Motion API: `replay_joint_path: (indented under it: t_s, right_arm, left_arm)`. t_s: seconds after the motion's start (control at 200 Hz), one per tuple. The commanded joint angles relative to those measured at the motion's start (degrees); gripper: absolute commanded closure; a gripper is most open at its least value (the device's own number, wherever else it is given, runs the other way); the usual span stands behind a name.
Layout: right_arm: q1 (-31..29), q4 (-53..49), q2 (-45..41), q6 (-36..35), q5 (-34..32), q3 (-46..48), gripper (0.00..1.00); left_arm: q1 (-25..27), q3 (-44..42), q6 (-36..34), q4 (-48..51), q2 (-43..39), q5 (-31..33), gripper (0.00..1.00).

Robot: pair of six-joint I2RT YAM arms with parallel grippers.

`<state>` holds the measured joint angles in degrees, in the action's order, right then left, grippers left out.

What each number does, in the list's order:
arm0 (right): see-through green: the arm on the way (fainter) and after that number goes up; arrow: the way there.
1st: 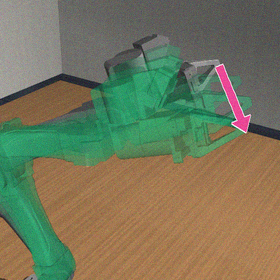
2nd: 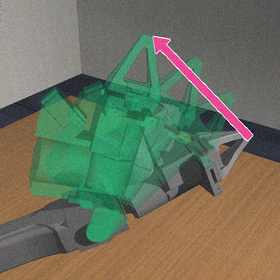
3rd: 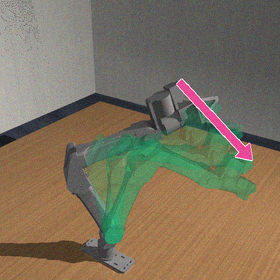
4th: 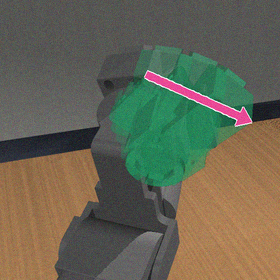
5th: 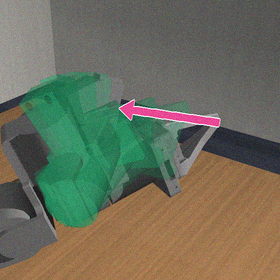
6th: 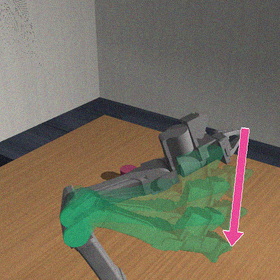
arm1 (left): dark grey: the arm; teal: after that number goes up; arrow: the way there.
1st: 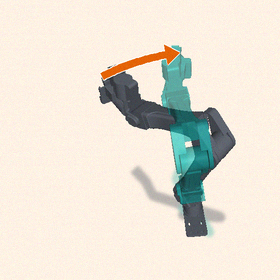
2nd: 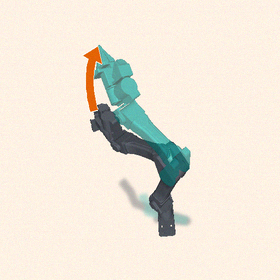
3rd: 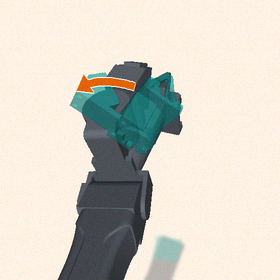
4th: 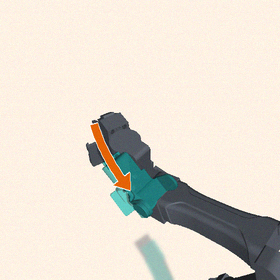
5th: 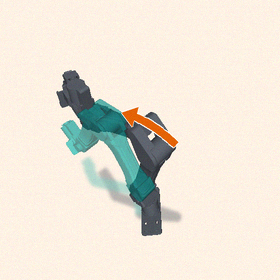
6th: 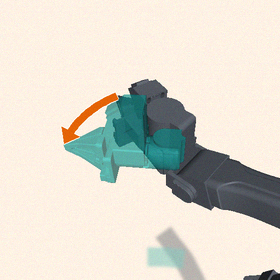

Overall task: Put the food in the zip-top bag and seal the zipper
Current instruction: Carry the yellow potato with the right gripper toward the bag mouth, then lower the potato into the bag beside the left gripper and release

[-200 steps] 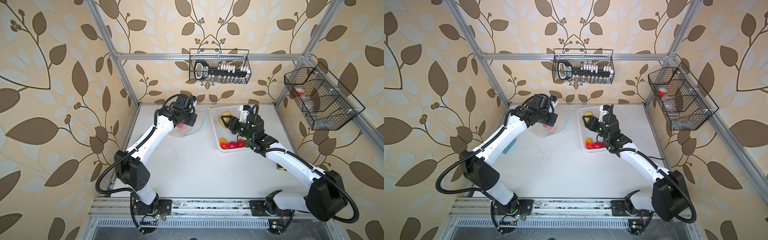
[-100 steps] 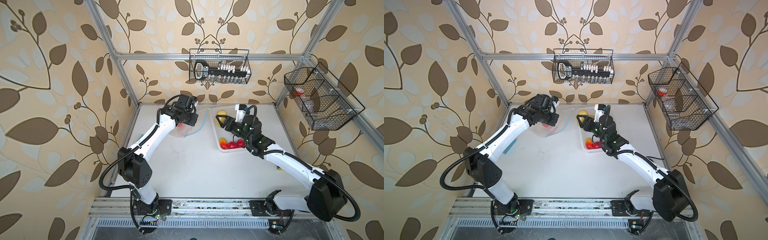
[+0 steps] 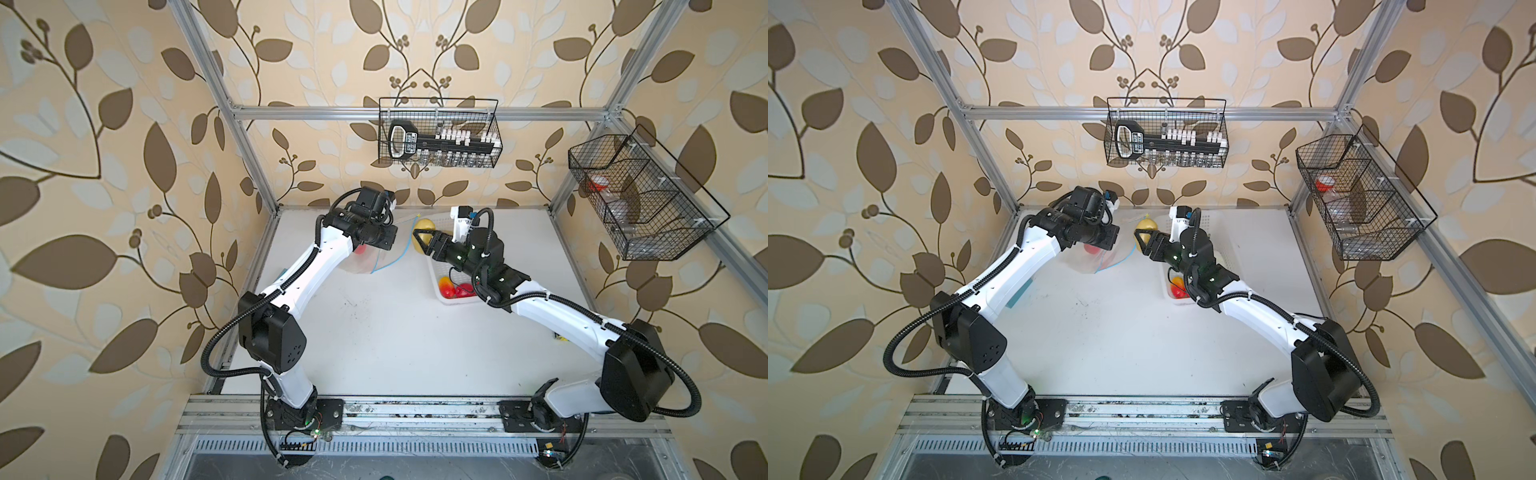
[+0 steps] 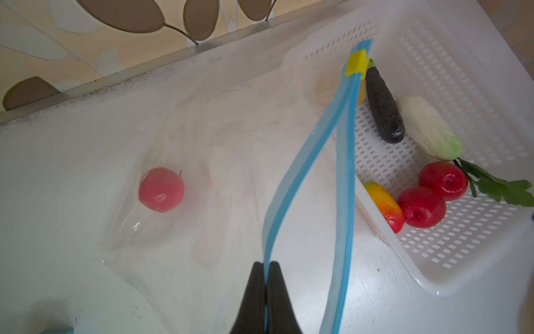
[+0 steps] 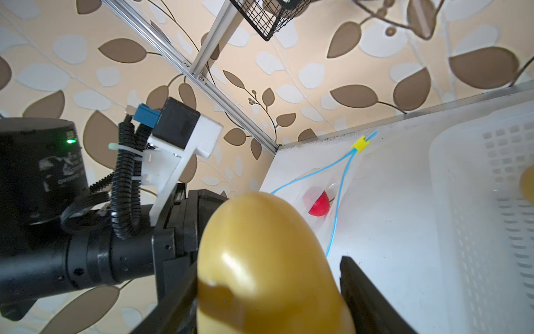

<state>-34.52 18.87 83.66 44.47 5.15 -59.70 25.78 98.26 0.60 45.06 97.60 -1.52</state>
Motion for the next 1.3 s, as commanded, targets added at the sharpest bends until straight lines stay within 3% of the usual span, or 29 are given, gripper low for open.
replay_joint_path:
  t_s: [0.0, 0.755, 1.295]
  right_arm:
    - [-1.12, 2.9, 2.19, 1.06, 1.0, -3.37, 0.69]
    - [-3.88, 4.69, 15.98, 4.06, 0.96, -10.15, 0.73]
    - [-4.07, -5.32, 18.5, 0.32, -3.53, -13.48, 0.69]
  left_arm:
    - [-0.29, 2.88, 0.82, 0.29, -0.38, -1.28, 1.0]
    - [-0.29, 5.79, 0.81, 1.44, -0.56, -0.21, 1.0]
    - [-0.29, 7.92, 1.15, 1.52, -0.46, 0.73, 1.0]
